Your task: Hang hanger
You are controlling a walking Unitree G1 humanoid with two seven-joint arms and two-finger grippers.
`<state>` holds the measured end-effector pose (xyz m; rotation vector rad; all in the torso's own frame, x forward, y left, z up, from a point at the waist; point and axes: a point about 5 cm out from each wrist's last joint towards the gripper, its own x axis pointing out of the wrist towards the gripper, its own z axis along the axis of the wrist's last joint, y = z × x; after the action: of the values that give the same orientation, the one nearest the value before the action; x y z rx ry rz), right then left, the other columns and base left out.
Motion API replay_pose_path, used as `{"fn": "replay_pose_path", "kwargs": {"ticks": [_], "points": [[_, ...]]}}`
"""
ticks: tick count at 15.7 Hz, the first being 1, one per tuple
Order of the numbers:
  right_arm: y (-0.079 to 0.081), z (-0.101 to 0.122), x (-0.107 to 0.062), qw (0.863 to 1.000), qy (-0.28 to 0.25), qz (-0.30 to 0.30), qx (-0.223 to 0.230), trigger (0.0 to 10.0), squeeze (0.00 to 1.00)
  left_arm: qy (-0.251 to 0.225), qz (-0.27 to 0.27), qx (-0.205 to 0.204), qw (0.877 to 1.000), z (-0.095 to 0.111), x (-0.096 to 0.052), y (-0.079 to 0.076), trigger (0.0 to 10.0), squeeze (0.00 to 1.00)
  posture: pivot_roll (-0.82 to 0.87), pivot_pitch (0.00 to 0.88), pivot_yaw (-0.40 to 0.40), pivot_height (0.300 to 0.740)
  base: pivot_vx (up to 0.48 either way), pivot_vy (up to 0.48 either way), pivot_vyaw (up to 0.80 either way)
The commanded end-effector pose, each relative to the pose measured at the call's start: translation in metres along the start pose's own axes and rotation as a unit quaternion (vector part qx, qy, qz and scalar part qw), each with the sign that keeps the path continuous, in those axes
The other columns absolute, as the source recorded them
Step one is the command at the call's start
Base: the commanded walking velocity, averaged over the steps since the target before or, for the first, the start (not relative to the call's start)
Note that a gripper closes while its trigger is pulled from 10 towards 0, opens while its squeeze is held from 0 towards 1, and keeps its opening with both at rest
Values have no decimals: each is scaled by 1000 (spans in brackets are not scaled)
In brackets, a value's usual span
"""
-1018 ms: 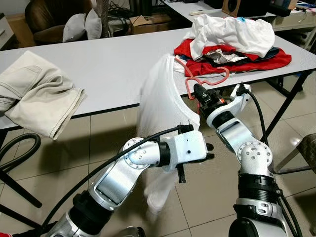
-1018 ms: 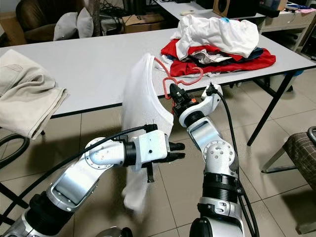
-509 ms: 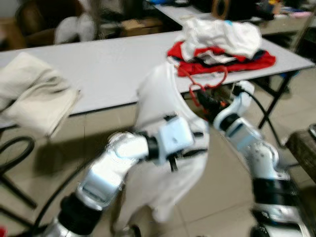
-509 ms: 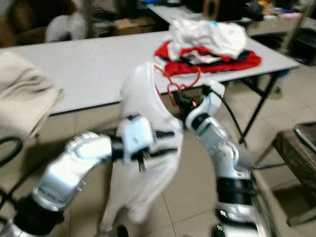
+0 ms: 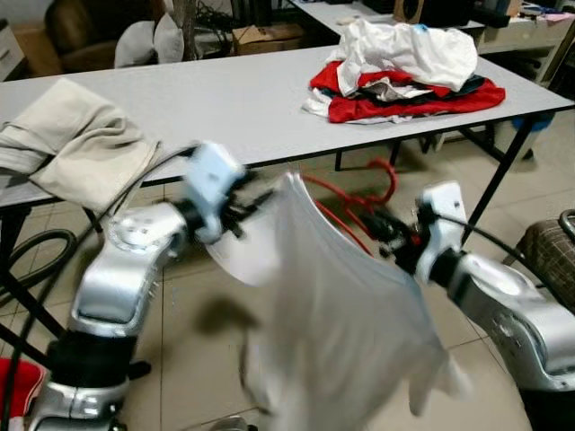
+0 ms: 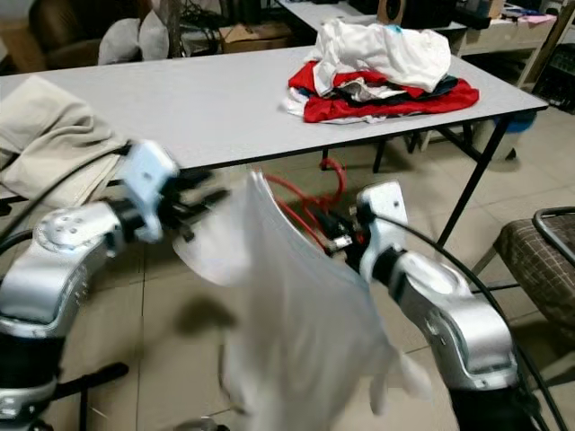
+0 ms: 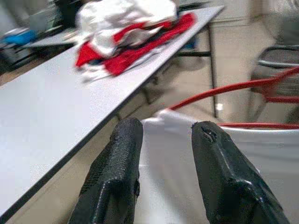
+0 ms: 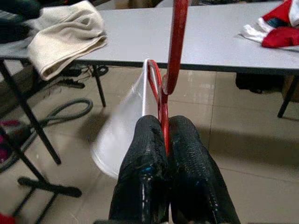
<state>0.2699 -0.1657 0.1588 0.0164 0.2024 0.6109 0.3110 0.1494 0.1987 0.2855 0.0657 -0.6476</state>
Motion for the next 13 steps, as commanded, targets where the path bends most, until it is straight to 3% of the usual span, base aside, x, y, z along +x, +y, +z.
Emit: {"fn": "replay_pose_path", "kwargs": {"ticks": [1,2,6,8,10,13], "points": [[1,12,-7,998,-45,30,-31,10000,0,-9,25,-6,1000,9,5,4,10000,51,-55,0,51,740,0,0,0],[-2,9,-16,995,-65,72,-18,10000,0,-23,18,-44,999,14,11,-1,10000,1000,-63,0,60,740,0,0,0],[-12,12,-34,981,-106,160,33,10000,0,-16,27,-112,993,21,24,-14,10000,1000,-77,0,56,740,0,0,0],[-12,19,-39,973,-120,194,36,10000,0,-1,65,-101,993,18,26,-12,10000,1000,-86,0,50,740,0,0,0],[-17,24,-44,969,-124,211,25,10000,0,-18,105,-109,988,25,21,-6,10000,1000,-94,0,41,740,0,0,0],[-24,28,-46,970,-123,210,15,10000,0,-27,106,-157,981,32,14,-6,10000,1000,-93,0,30,740,0,0,0]]}}
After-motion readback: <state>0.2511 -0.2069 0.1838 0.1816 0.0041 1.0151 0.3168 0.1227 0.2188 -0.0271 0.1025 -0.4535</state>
